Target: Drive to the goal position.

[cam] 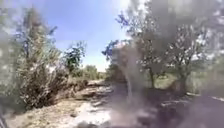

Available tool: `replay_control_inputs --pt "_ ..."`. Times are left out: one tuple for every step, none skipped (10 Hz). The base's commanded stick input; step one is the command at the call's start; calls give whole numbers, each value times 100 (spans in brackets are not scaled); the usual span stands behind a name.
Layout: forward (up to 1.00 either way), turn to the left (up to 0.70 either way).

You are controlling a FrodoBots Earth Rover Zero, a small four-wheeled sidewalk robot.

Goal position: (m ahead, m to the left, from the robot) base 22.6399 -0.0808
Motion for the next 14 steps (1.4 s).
replay_control_inputs --pt "44 2" --pt "44 2" --pt "44 2" --pt "44 2" --pt "44 2" --pt "44 2" --pt "44 2" --pt "44 2" --pt "44 2" --pt "44 2" --pt "44 2" --pt "44 2" --pt "44 2" --pt "44 2"
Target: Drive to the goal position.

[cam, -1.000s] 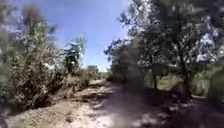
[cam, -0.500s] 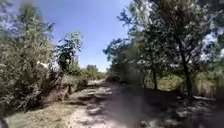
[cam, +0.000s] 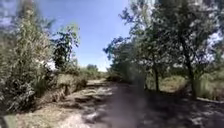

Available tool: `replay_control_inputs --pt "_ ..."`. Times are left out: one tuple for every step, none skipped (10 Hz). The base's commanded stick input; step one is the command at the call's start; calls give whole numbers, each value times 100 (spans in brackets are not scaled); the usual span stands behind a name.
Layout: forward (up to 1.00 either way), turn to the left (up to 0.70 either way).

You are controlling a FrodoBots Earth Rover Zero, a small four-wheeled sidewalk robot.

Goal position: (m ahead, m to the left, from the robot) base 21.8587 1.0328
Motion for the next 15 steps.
replay_control_inputs --pt "44 2" --pt "44 2" --pt "44 17" --pt "44 27" --pt "44 25" --pt "44 21" --pt "44 2" --pt "44 2" --pt "44 2" --pt "44 2" --pt "44 2" --pt "44 2" --pt "44 2" --pt "44 2" --pt "44 2"
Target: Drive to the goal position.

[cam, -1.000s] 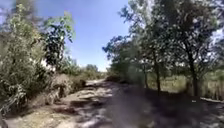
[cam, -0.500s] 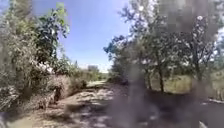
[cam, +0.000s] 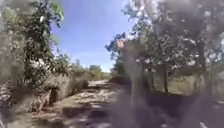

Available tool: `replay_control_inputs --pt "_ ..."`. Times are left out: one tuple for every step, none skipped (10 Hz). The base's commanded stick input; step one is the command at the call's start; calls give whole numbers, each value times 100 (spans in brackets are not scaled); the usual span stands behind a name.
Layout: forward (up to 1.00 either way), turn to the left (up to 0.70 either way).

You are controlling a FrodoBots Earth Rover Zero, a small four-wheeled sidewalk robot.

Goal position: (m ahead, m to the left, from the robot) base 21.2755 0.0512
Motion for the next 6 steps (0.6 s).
replay_control_inputs --pt "44 2" --pt "44 2" --pt "44 2" --pt "44 2" --pt "44 2" --pt "44 2"
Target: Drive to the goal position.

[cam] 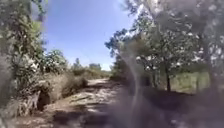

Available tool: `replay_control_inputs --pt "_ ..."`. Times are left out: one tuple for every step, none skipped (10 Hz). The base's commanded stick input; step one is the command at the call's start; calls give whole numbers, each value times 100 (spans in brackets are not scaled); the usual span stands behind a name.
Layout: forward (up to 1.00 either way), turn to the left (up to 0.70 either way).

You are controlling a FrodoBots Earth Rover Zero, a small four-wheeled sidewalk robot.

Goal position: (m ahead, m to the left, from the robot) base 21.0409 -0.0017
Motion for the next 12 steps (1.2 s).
replay_control_inputs --pt "44 2" --pt "44 2" --pt "44 2" --pt "44 2" --pt "44 2" --pt "44 2" --pt "44 2" --pt "44 2" --pt "44 2" --pt "44 2" --pt "44 2" --pt "44 2"
